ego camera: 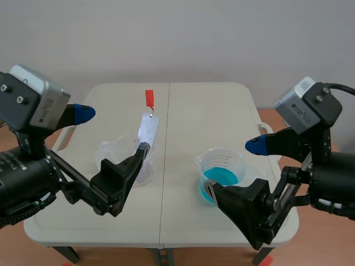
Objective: Hold the metal plate by the orange handle, dip it into the blue solution, take it out and point at it, then put the plate back in the beaker on the left.
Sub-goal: 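Return to the home posture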
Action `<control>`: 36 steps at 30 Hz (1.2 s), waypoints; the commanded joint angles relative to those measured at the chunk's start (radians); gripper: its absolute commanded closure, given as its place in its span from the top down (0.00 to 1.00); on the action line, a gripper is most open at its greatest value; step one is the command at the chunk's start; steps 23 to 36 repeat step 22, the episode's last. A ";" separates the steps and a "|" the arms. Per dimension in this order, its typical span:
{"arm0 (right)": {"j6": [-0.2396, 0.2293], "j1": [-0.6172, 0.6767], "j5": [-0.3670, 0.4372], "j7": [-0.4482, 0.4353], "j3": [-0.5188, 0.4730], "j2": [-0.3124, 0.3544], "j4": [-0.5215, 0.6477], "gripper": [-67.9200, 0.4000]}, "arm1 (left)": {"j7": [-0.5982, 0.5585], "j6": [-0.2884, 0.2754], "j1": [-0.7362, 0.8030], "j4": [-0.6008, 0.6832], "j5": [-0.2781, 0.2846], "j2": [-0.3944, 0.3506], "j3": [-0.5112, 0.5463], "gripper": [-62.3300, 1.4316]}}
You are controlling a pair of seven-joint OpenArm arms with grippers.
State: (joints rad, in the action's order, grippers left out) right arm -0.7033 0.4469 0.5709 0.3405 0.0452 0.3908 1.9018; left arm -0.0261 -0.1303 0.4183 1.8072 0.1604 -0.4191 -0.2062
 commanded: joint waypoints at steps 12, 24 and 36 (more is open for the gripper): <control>0.000 -0.009 0.000 -0.018 -0.008 0.002 0.003 0.98 | -0.010 0.005 -0.006 0.017 0.003 -0.006 0.004 1.00; 0.000 -0.009 0.000 -0.018 -0.008 0.002 0.003 0.98 | -0.010 0.005 -0.006 0.017 0.003 -0.006 0.004 1.00; 0.000 -0.009 0.000 -0.018 -0.008 0.002 0.003 0.98 | -0.010 0.005 -0.006 0.017 0.003 -0.006 0.004 1.00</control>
